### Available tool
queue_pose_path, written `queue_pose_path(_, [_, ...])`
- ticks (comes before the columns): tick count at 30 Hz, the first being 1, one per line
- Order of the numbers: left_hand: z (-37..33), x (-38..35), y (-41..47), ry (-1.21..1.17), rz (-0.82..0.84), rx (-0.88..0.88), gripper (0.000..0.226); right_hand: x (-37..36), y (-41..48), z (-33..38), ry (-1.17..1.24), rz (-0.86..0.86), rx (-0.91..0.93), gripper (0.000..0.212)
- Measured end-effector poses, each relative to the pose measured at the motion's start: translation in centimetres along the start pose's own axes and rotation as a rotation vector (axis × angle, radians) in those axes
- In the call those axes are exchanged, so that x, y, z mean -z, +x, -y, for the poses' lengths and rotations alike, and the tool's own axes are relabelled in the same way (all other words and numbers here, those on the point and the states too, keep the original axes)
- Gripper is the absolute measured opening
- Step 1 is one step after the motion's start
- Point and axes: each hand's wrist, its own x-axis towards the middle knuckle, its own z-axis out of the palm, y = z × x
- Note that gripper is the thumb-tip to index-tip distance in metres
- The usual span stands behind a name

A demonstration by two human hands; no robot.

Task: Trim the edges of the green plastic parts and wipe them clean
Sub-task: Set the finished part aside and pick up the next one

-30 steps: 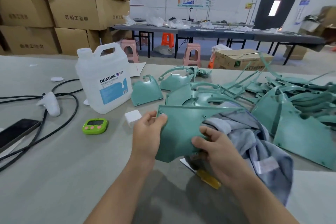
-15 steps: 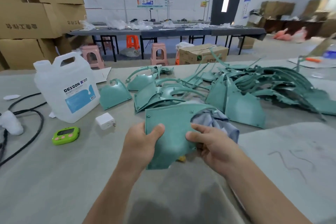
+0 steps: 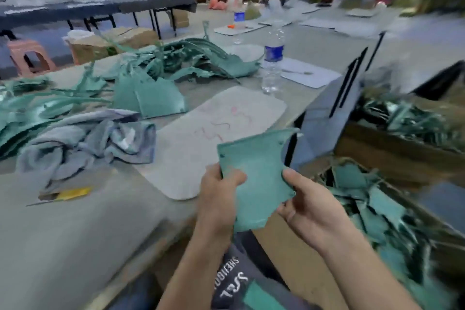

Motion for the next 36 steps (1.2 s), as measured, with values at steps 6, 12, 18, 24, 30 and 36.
queue_pose_path(6, [8.7,-8.6,-0.8,0.327,0.397,0.060,0.043,13.1,-6.1,-0.7,0.303,-0.318,0.033,0.046])
queue_pose_path(12, [16.8,-13.9,-1.6,0.511,0.537,0.296,0.037,21.7,-8.5,-2.4,0.354,-0.694,-0.037,0.031])
queue_pose_path(18, [18.1,-19.4,-1.3,0.385,0.572,0.501,0.046,27.6,-6.8,1.5,0.535,-0.791,0.124,0.033])
queue_pose_path(24, [19.0,-18.2,-0.9,0.579,0.521,0.337,0.052,26.7,-3.6,-0.7,0.264,-0.798,-0.181,0.045])
queue_pose_path(30, [16.9,-16.4,0.4,0.499,0.383,0.314,0.038,18.2,-1.6,-1.3,0.163,-0.567,-0.145,0.021])
queue_pose_path(36, [10.3,-13.8,1.3,0.546,0.253,0.054,0.028,10.5,-1.4,1.1,0.042,-0.448,0.042,0.012])
